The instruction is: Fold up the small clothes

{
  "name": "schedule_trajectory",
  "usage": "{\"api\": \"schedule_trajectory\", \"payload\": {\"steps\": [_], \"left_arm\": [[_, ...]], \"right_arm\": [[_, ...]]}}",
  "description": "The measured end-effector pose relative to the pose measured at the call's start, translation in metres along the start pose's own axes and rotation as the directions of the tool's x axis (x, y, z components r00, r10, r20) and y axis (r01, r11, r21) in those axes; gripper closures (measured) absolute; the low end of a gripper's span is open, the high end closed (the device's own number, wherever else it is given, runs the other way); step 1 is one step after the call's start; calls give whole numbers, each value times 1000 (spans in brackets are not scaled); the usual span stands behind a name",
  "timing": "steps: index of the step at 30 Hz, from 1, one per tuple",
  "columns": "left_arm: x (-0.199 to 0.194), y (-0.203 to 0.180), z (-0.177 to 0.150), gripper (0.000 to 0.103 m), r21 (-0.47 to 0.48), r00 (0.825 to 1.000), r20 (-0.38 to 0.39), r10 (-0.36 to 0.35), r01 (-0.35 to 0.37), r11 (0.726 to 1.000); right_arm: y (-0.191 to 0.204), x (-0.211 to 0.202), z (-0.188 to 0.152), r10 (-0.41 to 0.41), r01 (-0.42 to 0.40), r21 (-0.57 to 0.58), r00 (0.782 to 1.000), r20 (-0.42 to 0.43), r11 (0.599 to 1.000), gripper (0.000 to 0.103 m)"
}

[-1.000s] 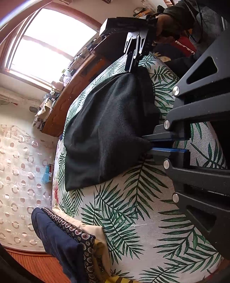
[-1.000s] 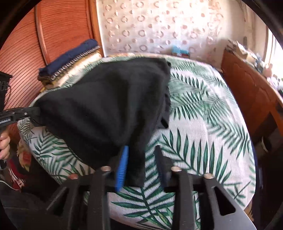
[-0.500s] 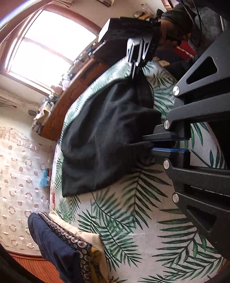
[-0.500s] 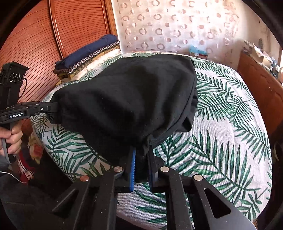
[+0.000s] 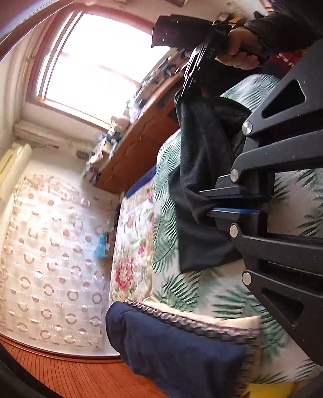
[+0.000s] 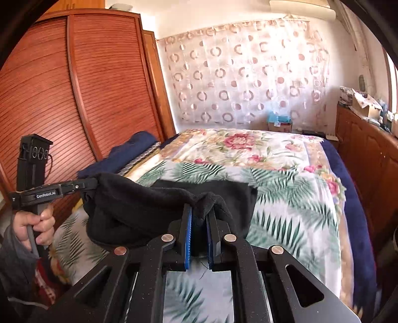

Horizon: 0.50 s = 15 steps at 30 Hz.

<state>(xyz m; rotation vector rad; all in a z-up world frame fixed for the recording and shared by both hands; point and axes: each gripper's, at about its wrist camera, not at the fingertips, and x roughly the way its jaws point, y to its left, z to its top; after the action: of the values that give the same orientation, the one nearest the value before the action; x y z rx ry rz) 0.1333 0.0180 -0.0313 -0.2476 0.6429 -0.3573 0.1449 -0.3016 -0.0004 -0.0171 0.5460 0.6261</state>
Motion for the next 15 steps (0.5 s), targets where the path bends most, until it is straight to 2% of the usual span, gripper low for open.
{"api": "schedule_trajectory", "payload": {"steps": [6, 10, 12, 13, 15], "left_arm": [[54, 22, 23, 97, -21, 996, -58, 72, -74, 997], [70, 30, 23, 95, -24, 995, -73, 63, -65, 998], [71, 30, 24, 77, -15, 994, -73, 82, -83, 996], [70, 31, 24, 61, -11, 994, -59, 88, -88, 996], [65, 30, 27, 48, -3, 996, -39, 77, -77, 997]], "right_arm": [[-29, 76, 21, -9, 11, 35, 997, -74, 999, 93], [-34, 106, 31, -13, 14, 17, 995, -96, 1000, 93], [-40, 114, 35, -8, 11, 28, 995, -104, 1000, 88], [-42, 118, 38, -8, 12, 33, 994, -106, 999, 85], [-46, 120, 41, -14, 19, 38, 994, -111, 999, 79]]}}
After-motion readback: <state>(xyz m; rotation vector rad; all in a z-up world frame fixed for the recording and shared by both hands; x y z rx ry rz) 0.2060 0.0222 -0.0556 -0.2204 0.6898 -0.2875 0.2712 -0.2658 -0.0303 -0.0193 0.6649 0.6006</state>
